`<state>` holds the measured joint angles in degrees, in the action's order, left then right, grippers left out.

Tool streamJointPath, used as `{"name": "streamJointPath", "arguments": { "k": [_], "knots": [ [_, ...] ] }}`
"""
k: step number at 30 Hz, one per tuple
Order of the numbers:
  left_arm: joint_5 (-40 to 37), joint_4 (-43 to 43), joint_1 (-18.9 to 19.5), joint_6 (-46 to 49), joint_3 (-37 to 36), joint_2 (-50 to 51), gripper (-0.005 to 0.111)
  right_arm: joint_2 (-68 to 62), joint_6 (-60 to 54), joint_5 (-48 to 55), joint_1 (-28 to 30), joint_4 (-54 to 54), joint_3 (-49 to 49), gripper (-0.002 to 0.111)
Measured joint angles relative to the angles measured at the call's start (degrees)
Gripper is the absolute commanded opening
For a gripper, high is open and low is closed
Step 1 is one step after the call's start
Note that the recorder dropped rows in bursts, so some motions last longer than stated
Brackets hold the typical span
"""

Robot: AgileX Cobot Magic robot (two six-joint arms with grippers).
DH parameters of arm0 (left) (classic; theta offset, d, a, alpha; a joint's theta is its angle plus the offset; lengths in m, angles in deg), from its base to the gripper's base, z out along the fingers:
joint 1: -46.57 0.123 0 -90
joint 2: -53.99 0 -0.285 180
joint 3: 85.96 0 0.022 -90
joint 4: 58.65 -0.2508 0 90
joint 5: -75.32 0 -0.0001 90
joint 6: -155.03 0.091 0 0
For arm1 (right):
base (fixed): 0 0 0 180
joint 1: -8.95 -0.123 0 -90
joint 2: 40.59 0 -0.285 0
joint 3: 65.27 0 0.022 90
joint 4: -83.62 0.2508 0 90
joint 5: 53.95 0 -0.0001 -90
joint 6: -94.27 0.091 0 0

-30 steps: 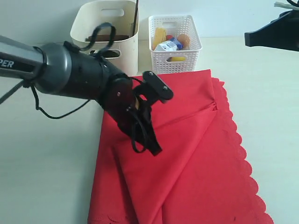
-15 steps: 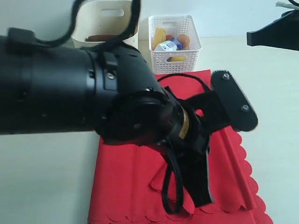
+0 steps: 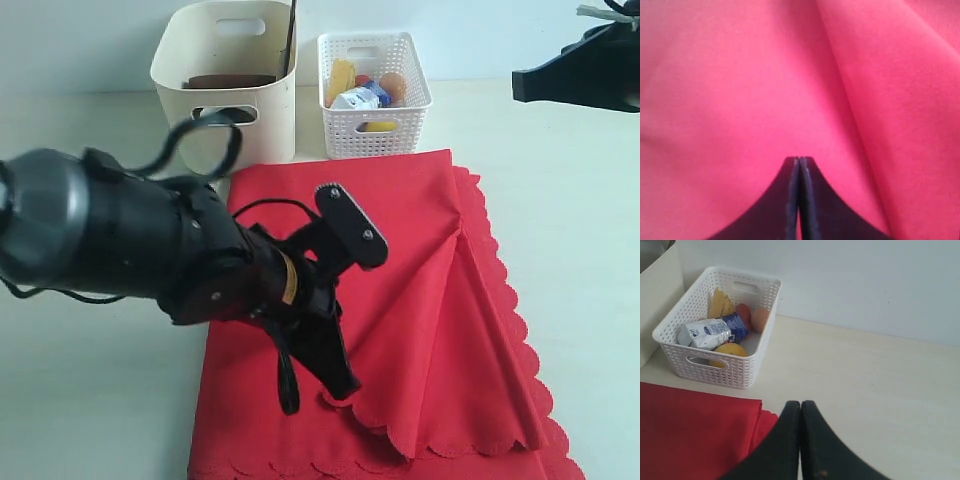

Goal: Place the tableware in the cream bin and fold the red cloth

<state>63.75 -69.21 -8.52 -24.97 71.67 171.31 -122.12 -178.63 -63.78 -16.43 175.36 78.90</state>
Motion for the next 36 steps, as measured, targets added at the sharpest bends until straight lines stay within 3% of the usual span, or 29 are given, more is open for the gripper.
{"name": "streamJointPath", "arguments": {
  "k": [4,7,12,17,22,25,27,32,36],
  "knots": [
    [4.9,0.9,-2.9,0.0,1.9,4.5,0.001,0.0,0.1,0.2,0.0,0.0,0.0,0.0],
    [6.6,1.2,-7.3,-0.3,4.3,6.0,0.001,0.0,0.1,0.4,0.0,0.0,0.1,0.0],
    [6.5,-0.2,-16.7,0.7,10.2,5.7,0.001,0.0,0.1,0.0,0.0,-0.2,0.4,0.0],
    [0.5,-4.2,-21.6,2.6,14.0,1.1,0.001,0.0,0.1,-3.9,0.0,-0.3,0.4,0.0],
    [-11.3,-6.1,-18.8,-0.6,13.3,-3.9,0.001,0.0,0.1,-4.4,0.0,-0.3,0.4,0.0],
    [-15.2,-9.5,-15.2,-6.4,8.7,-7.4,0.001,-0.1,0.1,-2.5,0.0,-0.3,0.4,0.0],
    [-16.0,-16.4,-11.0,-16.1,1.7,-12.7,0.001,-0.3,-0.2,2.8,0.0,-1.5,0.4,0.0],
    [-16.2,-39.2,-5.1,-43.9,-16.0,-31.2,0.001,-6.8,0.5,21.9,0.0,-4.7,2.8,0.0],
    [-15.8,-48.2,-2.1,-56.1,-26.2,-42.8,0.001,-16.5,12.2,29.0,-4.5,-18.1,6.5,0.0]
  ]
}}
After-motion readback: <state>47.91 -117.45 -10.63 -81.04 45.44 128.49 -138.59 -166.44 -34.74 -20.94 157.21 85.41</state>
